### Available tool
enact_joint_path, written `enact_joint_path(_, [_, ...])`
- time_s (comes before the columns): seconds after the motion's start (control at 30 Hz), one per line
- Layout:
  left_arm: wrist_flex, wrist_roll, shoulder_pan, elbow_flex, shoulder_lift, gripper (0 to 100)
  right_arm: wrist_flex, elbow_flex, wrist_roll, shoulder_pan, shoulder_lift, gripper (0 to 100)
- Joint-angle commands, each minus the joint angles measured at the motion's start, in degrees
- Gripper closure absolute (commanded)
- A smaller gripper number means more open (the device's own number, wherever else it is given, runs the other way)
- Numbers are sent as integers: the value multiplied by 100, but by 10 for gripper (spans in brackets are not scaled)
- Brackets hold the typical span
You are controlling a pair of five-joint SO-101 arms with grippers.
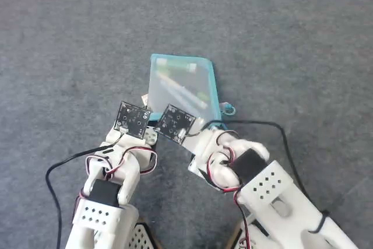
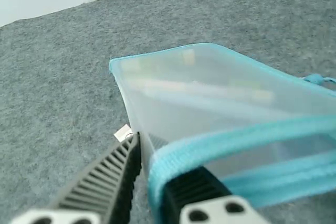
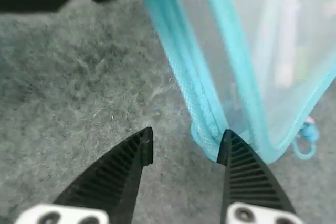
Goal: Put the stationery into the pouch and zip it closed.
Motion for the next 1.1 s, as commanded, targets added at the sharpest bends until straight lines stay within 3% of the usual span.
enact_joint_path(0.0, [-26,79,-308,-602,0,988,-558,308,44,-145,-207,797])
enact_joint_path(0.2, [-167,545,-1108,-831,35,988,-813,677,62,-646,-198,797])
enact_joint_path(0.57, [-176,879,-2637,-1042,0,988,-831,659,18,-620,-198,797])
enact_joint_path(0.7, [-167,958,-3103,-1130,26,988,-778,343,-519,-189,-119,797])
enact_joint_path(0.9, [-105,1099,-3745,-1262,35,988,-567,-1231,-642,426,1341,794])
enact_joint_path(1.07, [-114,1099,-3965,-1226,26,988,-822,-2462,-615,127,3108,793])
